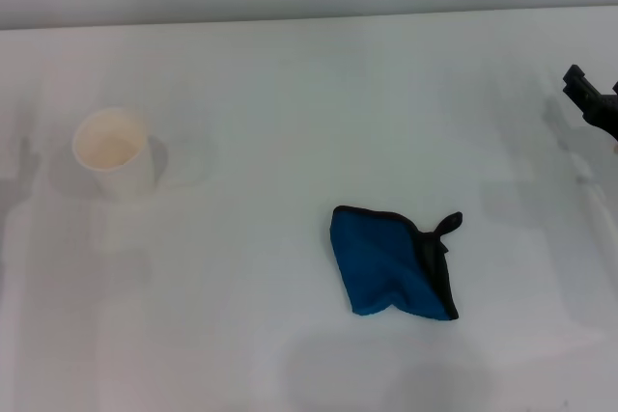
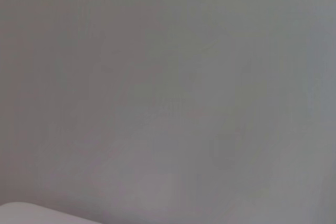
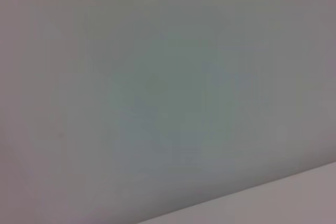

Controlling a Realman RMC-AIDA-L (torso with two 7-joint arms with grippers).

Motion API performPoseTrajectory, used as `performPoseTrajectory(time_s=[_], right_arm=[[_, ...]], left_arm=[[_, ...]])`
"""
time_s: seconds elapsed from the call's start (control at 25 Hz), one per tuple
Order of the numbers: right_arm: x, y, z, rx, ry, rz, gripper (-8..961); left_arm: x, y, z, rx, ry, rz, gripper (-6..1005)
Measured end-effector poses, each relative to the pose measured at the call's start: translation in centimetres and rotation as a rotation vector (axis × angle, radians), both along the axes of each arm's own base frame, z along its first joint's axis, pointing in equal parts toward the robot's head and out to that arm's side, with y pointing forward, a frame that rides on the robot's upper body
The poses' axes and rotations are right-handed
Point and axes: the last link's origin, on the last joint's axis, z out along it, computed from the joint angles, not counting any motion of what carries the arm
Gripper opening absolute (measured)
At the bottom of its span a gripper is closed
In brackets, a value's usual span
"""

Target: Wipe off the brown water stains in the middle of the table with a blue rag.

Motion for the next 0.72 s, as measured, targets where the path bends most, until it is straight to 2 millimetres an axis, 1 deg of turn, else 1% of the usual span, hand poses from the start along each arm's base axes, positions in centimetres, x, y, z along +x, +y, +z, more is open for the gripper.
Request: performPoseTrajectory(time_s=[0.4, 0.52, 0.68, 0.72], right_arm=[[-0.5, 0.1, -0.5, -0.003, 0.027, 0.006, 862], [-0.5, -0.1, -0.3, 0.013, 0.032, 0.019, 862], [-1.1, -0.4, 0.2, 0.047, 0.017, 0.076, 862], [-1.2, -0.5, 0.3, 0.054, 0.015, 0.084, 862]], left_arm=[[0.3, -0.1, 0.1, 0.012, 0.001, -0.021, 876], [0.4, -0.5, 0.2, 0.028, -0.006, -0.031, 876], [0.3, -0.8, 0.2, 0.032, -0.011, -0.030, 876], [0.1, -1.0, 0.1, 0.034, -0.035, -0.023, 876]])
